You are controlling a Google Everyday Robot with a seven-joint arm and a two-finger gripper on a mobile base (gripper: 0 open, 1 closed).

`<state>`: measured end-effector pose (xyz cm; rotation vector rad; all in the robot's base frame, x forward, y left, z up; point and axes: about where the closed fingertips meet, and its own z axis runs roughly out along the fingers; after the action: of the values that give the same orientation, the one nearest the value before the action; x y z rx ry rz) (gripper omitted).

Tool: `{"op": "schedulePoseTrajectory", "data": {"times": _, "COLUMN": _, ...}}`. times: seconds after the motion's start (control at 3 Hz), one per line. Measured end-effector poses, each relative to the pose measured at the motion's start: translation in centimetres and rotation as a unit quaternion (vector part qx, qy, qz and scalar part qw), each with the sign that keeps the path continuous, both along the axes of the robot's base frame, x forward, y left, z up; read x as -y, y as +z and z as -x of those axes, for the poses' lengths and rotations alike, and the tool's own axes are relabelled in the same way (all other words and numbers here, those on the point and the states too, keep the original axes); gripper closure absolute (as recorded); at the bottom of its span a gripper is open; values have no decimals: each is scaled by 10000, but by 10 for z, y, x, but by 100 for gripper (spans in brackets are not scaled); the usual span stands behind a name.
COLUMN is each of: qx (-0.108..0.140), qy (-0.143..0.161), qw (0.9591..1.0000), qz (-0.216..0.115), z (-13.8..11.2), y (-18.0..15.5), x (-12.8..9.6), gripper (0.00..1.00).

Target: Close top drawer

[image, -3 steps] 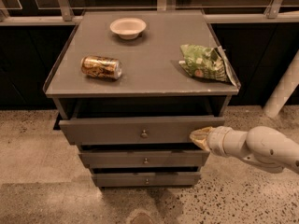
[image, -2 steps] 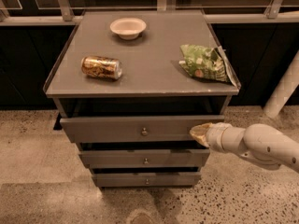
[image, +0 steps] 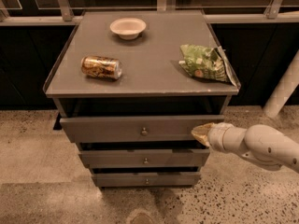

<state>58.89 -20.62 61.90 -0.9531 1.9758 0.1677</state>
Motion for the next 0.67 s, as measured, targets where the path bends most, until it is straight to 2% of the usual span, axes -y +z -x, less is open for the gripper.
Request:
{"op": "schedulePoseTrajectory", "data": {"times": 0.33, "qx": 0, "qy": 0, "qw": 10000, "qz": 0, "z": 0, "y": 0, "x": 0, "gripper": 81}}
{"op": "schedulePoseTrajectory", "data": {"times": 0.67, "qx": -139, "qy": 176, "qw": 9997, "qz": -47, "z": 17, "y": -1, "x": 4, "gripper": 58}}
